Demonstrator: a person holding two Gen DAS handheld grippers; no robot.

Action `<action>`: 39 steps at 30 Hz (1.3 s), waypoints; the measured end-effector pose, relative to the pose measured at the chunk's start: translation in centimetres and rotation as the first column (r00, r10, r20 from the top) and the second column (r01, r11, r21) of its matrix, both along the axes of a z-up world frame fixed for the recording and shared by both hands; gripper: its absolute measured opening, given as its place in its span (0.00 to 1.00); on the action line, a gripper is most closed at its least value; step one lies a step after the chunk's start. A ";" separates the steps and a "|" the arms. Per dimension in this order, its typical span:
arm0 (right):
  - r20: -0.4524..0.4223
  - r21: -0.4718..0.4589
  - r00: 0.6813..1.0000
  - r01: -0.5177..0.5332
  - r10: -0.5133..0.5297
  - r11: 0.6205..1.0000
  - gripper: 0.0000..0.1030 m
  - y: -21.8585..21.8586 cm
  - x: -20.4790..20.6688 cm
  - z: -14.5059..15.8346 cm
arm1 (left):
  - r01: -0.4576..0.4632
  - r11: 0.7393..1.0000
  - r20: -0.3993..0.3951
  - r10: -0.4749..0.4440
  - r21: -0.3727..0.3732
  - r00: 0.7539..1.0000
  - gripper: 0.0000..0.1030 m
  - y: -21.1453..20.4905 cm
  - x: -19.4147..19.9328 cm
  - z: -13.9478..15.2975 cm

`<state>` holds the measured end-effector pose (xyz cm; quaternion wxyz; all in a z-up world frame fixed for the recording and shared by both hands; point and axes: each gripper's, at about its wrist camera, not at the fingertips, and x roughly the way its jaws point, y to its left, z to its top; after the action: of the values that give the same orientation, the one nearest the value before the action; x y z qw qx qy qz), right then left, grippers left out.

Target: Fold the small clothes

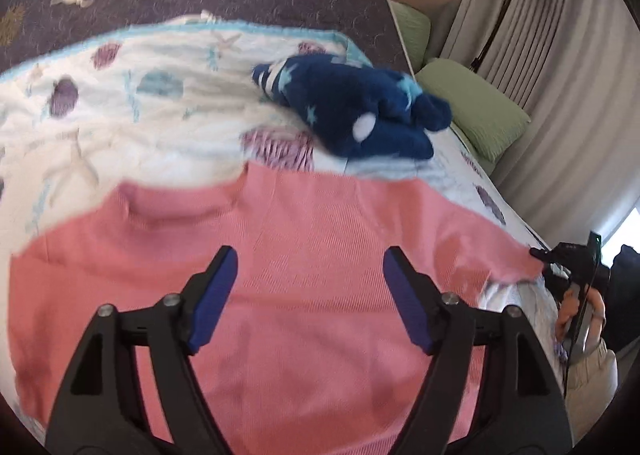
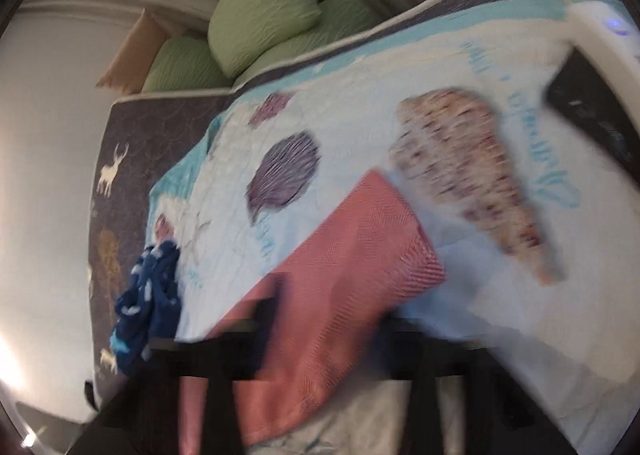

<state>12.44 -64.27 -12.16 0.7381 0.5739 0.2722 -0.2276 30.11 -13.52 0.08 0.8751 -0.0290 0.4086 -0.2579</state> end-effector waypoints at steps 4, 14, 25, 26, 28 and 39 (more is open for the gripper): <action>0.092 -0.086 0.995 -0.039 0.047 0.995 0.06 2.9 1.7 4.3 | -0.043 0.999 -0.059 0.041 -0.031 0.997 0.73 1.6 -0.4 -1.6; 0.103 -0.500 0.561 -0.685 0.821 0.530 0.14 31.6 11.8 14.4 | -0.196 0.970 -0.170 0.172 -0.142 0.970 0.74 7.7 -2.5 -3.4; -0.137 -0.344 0.407 -0.874 0.903 0.342 0.39 38.1 11.3 6.2 | -0.218 0.943 -0.249 0.155 -0.252 0.956 0.76 10.3 -3.2 -3.8; -0.128 -0.353 0.425 -0.864 0.896 0.359 0.42 37.4 10.9 6.4 | -0.202 0.943 -0.257 0.133 -0.264 0.957 0.76 9.9 -3.1 -3.9; -0.114 -0.368 0.458 -0.844 0.882 0.390 0.46 36.8 9.6 6.4 | -0.166 0.950 -0.269 0.093 -0.263 0.959 0.76 8.4 -2.7 -4.5; -0.145 -0.437 0.545 -0.784 0.826 0.441 0.47 34.8 6.8 7.3 | -0.086 0.957 -0.172 0.038 -0.278 0.984 0.04 4.3 -2.5 -2.2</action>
<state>19.29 -29.45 -4.82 0.8794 0.1955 0.4171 0.1201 27.66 -9.27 -2.14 0.8327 -0.1883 0.4371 -0.2830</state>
